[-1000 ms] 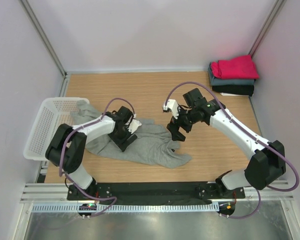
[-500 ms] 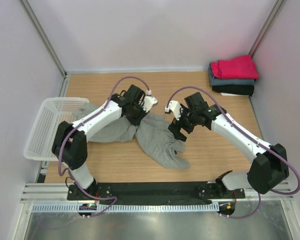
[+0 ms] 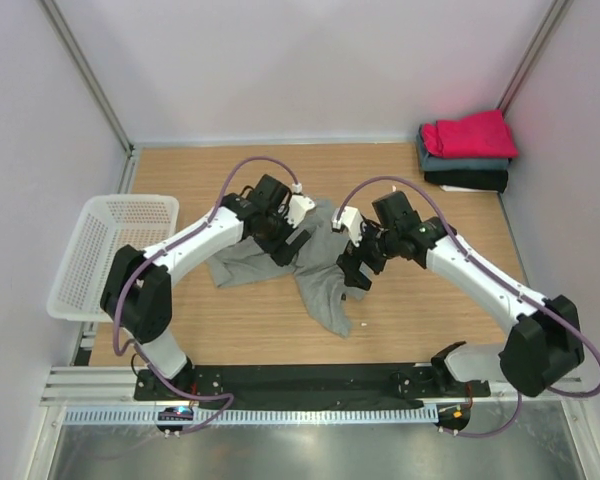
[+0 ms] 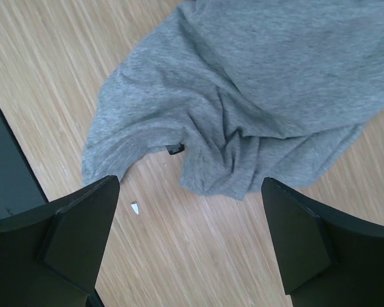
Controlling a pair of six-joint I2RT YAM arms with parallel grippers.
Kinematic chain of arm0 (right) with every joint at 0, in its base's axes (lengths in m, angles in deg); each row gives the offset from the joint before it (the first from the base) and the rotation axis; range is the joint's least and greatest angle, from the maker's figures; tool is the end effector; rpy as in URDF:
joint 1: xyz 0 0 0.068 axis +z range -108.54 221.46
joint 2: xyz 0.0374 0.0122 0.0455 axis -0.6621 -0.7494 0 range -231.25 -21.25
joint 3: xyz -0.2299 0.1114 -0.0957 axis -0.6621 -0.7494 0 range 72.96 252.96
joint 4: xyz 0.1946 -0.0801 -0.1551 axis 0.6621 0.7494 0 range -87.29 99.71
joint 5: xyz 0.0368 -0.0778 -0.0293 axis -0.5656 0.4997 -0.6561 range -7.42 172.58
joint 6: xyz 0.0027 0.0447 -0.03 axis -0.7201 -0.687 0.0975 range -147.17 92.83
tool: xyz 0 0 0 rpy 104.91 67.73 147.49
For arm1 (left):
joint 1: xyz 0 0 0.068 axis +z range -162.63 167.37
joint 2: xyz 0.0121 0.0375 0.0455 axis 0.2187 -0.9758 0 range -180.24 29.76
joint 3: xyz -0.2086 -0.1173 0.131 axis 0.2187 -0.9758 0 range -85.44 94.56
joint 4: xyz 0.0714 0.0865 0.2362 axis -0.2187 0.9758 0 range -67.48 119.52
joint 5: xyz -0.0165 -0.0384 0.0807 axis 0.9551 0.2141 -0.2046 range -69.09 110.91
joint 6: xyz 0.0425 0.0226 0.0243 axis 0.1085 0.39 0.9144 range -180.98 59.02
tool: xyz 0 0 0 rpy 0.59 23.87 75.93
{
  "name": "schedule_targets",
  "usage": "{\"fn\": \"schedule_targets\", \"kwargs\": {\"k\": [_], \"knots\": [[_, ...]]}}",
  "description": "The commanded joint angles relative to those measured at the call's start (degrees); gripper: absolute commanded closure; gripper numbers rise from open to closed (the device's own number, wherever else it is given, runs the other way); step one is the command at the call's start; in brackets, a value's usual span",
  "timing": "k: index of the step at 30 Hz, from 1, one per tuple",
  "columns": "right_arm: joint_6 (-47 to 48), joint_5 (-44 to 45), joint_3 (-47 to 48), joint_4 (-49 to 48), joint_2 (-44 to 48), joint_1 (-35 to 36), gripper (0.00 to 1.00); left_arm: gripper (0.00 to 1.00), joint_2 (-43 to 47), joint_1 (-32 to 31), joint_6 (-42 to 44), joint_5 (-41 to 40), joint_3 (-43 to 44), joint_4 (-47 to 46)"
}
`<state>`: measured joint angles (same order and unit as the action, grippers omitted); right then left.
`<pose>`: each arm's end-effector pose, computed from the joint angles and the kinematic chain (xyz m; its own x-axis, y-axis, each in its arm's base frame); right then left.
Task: Fold and stack the t-shirts
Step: Move the tshirt to the center of the board, then flatten the tshirt out
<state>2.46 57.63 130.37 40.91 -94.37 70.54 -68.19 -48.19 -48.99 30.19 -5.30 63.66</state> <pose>0.2180 0.1385 0.2717 -0.2887 -0.6734 -0.6806 -0.9209 0.3897 0.0050 0.2932 -0.2165 0.2636 -0.5485 0.6442 -0.5331 0.7724 0.6345 -0.0279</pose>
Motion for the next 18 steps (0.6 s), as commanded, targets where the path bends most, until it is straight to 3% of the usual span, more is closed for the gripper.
{"fn": "schedule_targets", "kwargs": {"k": [1, 6, 13, 18], "knots": [[0.9, -5.0, 2.4, 0.0, -4.7, 0.6, 0.0, 0.13, 7.4, 0.6, -2.6, -4.9, -5.8, -4.7], [2.1, -8.2, 5.2, 1.4, -13.8, 2.3, 0.0, 0.11, 12.1, 2.1, -1.6, -12.3, -10.0, -2.0], [1.6, -7.4, 6.6, 0.7, -19.6, 5.3, 0.0, 0.13, 20.2, 7.9, -1.6, -12.3, -19.6, 0.3], [1.5, -6.5, 6.2, 0.2, -19.5, 5.4, 0.0, 0.13, 33.6, 8.7, -2.8, -24.1, -27.4, -2.1]]}}
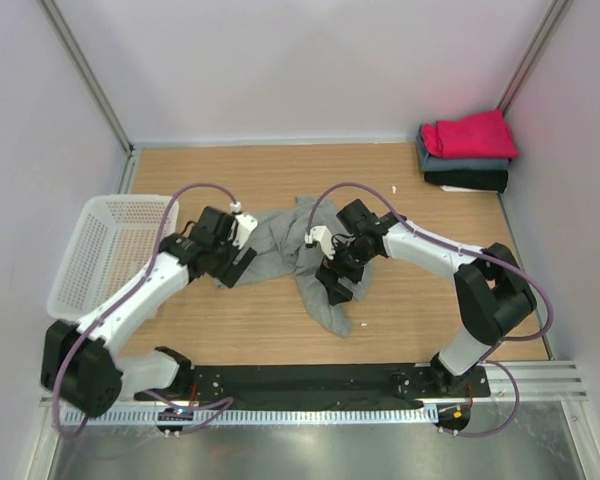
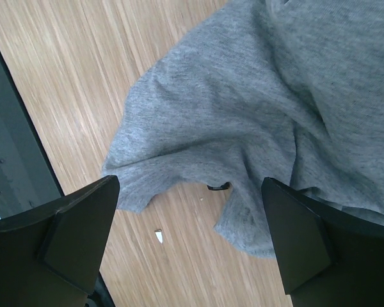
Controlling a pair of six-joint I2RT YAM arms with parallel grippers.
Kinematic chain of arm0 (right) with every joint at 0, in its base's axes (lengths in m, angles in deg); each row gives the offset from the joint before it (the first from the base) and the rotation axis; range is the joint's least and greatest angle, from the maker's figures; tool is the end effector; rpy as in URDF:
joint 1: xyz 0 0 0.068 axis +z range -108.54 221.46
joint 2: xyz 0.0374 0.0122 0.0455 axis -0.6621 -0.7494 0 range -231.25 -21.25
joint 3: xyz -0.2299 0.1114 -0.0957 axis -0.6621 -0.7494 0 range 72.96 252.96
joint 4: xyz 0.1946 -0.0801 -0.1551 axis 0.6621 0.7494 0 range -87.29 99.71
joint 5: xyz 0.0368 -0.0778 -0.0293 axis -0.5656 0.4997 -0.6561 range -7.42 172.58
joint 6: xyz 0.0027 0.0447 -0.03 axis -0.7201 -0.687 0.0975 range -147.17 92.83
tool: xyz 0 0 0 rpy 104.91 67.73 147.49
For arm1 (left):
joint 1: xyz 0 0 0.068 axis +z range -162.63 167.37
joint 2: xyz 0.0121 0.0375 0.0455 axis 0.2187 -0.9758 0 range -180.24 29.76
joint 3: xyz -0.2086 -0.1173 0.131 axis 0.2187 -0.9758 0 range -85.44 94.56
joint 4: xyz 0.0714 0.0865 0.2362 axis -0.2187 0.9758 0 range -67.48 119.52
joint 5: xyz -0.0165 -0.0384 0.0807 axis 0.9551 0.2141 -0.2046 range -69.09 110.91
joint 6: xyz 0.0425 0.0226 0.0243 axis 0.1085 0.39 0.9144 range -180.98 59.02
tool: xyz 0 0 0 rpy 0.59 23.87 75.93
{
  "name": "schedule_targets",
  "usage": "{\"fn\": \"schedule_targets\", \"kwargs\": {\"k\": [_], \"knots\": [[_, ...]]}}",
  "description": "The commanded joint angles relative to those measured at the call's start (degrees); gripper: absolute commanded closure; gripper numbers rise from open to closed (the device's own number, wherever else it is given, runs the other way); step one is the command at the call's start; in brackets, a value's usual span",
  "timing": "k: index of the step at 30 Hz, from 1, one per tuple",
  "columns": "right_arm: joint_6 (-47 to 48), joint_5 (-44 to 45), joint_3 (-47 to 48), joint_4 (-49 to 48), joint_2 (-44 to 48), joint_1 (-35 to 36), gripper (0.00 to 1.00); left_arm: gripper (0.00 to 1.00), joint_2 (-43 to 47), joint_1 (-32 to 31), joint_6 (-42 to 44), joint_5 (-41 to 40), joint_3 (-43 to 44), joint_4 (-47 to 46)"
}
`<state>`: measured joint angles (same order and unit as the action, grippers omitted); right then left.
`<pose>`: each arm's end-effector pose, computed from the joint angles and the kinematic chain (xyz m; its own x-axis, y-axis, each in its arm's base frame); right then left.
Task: Fold and stack the t-shirts
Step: Flatten the tshirt out
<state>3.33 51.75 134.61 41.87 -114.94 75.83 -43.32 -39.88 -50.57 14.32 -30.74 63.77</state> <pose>0.2456 0.1902 0.1989 -0.3580 -0.7729 -0.5239 -0.9317 0.2592 0.2543 0.2241 -0.1107 0.2514 -0.6815 0.5530 -0.4793 0.5352 0.8233 0.1888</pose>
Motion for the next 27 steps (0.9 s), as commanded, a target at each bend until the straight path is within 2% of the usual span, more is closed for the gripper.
{"fn": "schedule_targets", "kwargs": {"k": [1, 3, 7, 15, 16, 19, 23, 25, 27], "knots": [[0.6, -0.5, 1.9, -0.8, 1.0, 0.1, 0.0, 0.12, 11.0, 0.6, -0.8, -10.6, -2.8, -2.8], [0.6, -0.3, 1.5, -0.9, 1.0, 0.1, 0.0, 0.13, 14.0, 1.0, 0.1, -16.7, -4.2, -3.6], [0.8, 0.1, 1.0, -0.9, 0.7, 0.0, 0.0, 0.15, 17.7, 2.2, 1.7, -22.2, -4.6, -2.4], [0.8, 0.2, 1.8, -0.4, 0.3, 0.1, 0.0, 0.16, 20.7, 7.5, 3.8, -27.0, -9.2, -4.4], [0.8, 0.2, 1.8, -0.4, 0.3, 0.0, 0.0, 0.14, 20.4, 10.3, 3.9, -25.7, -9.3, -4.6], [0.7, 0.2, 1.9, -0.2, 0.4, 0.2, 0.0, 0.17, 17.4, 15.5, 3.5, -21.7, -8.4, -3.9], [0.4, 0.3, 1.8, -0.3, 1.0, 0.1, 0.0, 0.25, 12.4, 24.8, 4.2, -14.5, -6.4, -3.0], [0.5, 0.6, 1.6, -0.4, 1.2, 0.1, 0.0, 0.34, 10.3, 27.1, 4.9, -10.3, -5.8, -2.8], [0.4, 0.8, 1.5, -0.4, 1.4, 0.1, 0.0, 0.36, 8.1, 29.2, 5.1, -7.6, -5.3, -2.1]]}}
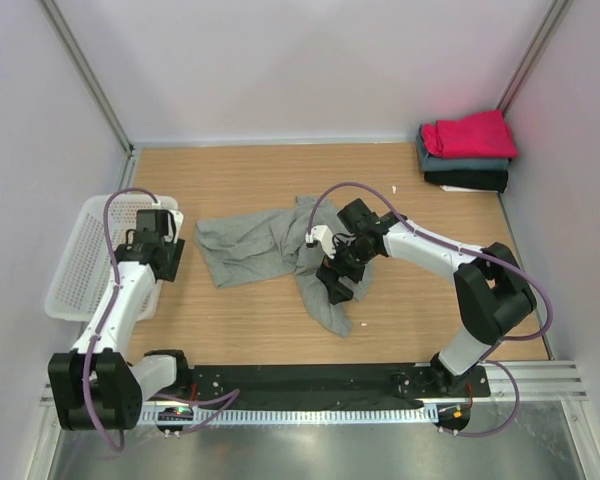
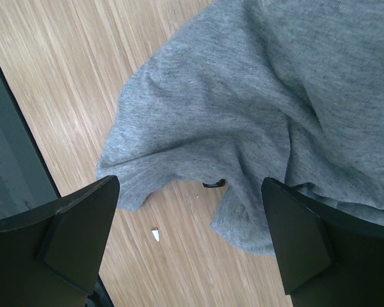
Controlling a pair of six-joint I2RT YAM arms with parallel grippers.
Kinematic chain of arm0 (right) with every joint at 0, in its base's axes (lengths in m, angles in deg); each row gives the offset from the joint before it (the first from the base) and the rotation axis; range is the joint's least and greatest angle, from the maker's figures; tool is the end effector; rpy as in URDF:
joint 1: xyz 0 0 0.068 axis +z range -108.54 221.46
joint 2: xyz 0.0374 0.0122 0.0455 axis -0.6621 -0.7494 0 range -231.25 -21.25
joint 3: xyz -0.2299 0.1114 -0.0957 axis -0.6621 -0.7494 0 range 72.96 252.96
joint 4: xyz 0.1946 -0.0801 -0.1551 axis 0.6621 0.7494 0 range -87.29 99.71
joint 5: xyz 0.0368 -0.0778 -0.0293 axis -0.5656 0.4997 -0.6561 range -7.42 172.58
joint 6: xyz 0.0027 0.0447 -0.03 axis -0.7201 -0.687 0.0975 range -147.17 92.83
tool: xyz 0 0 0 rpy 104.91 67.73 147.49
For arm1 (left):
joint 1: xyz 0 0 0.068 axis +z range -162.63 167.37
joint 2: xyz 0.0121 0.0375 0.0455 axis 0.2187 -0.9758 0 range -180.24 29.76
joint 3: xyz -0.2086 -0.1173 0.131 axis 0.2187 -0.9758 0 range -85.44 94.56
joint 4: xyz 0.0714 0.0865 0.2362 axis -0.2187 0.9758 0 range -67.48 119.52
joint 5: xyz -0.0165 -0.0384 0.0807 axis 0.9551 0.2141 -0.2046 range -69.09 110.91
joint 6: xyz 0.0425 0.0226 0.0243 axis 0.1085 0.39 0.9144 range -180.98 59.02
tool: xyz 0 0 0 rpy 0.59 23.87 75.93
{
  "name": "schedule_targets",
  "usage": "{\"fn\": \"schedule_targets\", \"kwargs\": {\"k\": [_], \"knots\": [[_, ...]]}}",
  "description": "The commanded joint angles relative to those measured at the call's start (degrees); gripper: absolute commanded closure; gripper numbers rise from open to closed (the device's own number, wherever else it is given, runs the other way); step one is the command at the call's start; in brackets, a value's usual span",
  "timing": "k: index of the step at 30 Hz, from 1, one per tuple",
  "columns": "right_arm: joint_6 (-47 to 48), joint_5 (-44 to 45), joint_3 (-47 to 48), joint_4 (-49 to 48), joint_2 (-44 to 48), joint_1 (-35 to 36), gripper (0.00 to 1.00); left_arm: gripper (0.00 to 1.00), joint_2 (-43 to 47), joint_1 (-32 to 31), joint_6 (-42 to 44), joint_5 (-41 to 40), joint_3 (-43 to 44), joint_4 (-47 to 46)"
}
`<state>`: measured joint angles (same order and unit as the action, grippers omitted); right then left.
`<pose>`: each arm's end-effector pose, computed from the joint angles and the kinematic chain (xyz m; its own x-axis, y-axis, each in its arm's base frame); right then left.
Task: Fold and stack the t-shirts
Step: Flatten the tshirt out
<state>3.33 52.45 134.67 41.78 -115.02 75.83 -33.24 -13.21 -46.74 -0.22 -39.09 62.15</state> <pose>0.2462 0.1902 0.1986 -0.3572 -0.7761 -0.5198 -0.9326 0.2651 0.2450 0.2117 0.0108 0.2468 -0.8531 0.2382 -0.4642 0.0198 0.9039 0.4273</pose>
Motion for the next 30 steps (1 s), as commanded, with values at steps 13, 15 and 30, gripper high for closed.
{"fn": "schedule_targets", "kwargs": {"k": [13, 15, 30], "knots": [[0.3, 0.6, 1.5, -0.5, 1.1, 0.1, 0.0, 1.0, -7.2, 8.4, 1.3, 13.3, 3.7, -2.5], [0.3, 0.6, 1.5, -0.7, 1.0, 0.1, 0.0, 1.0, -7.8, 8.8, 1.9, 13.4, 3.8, -3.7], [0.1, 2.3, 0.2, -1.3, 1.7, 0.1, 0.0, 1.0, -24.8, 13.2, 1.7, 17.3, 17.5, -9.0]]}}
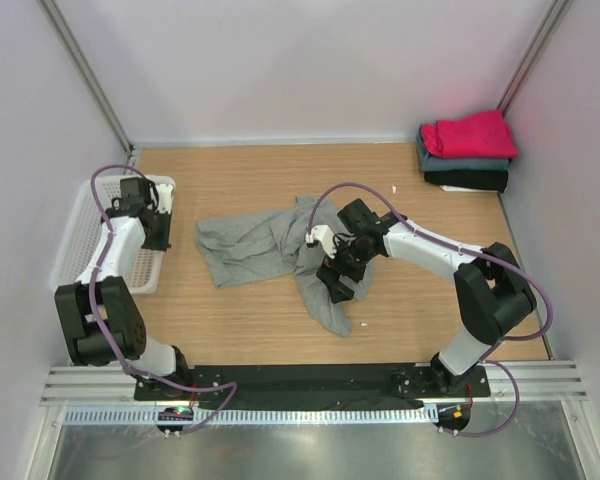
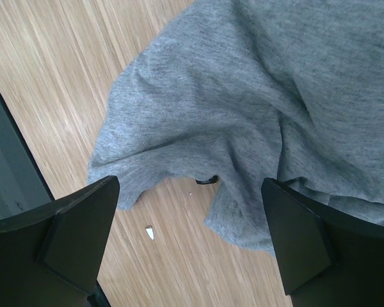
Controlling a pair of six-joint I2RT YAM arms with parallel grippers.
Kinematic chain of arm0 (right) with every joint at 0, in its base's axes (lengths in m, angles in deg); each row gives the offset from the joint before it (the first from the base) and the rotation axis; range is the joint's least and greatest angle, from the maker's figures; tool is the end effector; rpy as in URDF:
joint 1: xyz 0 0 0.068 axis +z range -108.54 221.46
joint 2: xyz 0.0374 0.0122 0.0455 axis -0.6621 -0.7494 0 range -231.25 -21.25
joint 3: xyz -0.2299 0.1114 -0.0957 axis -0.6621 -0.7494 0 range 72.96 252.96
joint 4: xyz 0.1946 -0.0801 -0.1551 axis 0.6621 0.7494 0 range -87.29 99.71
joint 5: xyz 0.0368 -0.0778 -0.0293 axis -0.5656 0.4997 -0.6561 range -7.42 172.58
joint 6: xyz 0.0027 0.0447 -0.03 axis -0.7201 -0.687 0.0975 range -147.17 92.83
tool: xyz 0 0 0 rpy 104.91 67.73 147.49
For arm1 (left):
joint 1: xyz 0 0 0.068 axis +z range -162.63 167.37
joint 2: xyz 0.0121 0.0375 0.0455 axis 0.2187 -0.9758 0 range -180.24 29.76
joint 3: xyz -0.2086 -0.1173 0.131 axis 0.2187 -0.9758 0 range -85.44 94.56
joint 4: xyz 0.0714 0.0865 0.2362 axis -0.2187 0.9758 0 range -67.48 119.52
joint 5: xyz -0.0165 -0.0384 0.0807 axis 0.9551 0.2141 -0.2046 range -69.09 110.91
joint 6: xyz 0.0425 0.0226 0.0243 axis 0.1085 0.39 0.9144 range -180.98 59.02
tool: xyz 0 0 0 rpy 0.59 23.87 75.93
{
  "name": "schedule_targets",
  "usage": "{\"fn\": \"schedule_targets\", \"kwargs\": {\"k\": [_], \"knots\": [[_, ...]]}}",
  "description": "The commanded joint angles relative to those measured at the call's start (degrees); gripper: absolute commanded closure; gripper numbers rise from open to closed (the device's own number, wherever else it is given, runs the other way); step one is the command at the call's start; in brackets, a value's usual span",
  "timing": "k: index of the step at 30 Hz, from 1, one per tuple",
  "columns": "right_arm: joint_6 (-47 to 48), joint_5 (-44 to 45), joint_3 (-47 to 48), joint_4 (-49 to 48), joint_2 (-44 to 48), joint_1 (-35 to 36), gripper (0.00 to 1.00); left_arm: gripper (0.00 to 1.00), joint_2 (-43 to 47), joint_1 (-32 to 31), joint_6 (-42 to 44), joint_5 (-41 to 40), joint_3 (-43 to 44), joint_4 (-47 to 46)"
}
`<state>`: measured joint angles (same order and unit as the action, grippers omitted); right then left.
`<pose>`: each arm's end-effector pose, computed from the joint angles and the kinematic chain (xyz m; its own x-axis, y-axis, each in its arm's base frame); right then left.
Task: Fold and stack the t-shirts
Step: Flatten the tshirt out
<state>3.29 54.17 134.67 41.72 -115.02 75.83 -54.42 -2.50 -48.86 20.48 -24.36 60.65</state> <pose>0.2470 0.1895 0.1982 -0.3567 -0.7841 -0.5078 -0.9336 0.2801 0.2233 0.2902 0.0522 0.2391 -0.8814 0.0559 -0.4691 0.0058 0.9942 0.1076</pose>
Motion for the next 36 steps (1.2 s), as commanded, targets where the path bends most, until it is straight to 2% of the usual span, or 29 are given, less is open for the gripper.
{"fn": "schedule_targets", "kwargs": {"k": [1, 9, 17, 26, 31, 36], "knots": [[0.1, 0.5, 0.4, -1.2, 1.7, 0.1, 0.0, 1.0, -5.3, 2.4, 3.4, -3.4, 3.8, -7.3], [0.2, 1.1, 0.3, -1.1, 1.5, 0.1, 0.0, 1.0, -10.8, 2.5, 2.1, -3.0, 10.8, -7.1], [0.3, 1.2, 0.2, -1.1, 1.6, 0.0, 0.0, 1.0, -8.5, 2.5, 1.4, -3.0, 6.7, -7.1], [0.8, 1.2, 0.2, -0.8, 1.5, 0.1, 0.0, 1.0, 9.5, 2.7, 0.3, -4.4, -8.5, -4.0], [0.9, 1.0, 0.3, -0.6, 1.3, 0.1, 0.0, 1.0, 17.9, 3.1, -2.0, -4.6, -11.1, 1.4], [0.9, 0.4, 0.5, -0.2, 1.7, 0.1, 0.0, 1.0, 20.1, 3.1, -2.9, -5.6, -10.3, 5.7]]}}
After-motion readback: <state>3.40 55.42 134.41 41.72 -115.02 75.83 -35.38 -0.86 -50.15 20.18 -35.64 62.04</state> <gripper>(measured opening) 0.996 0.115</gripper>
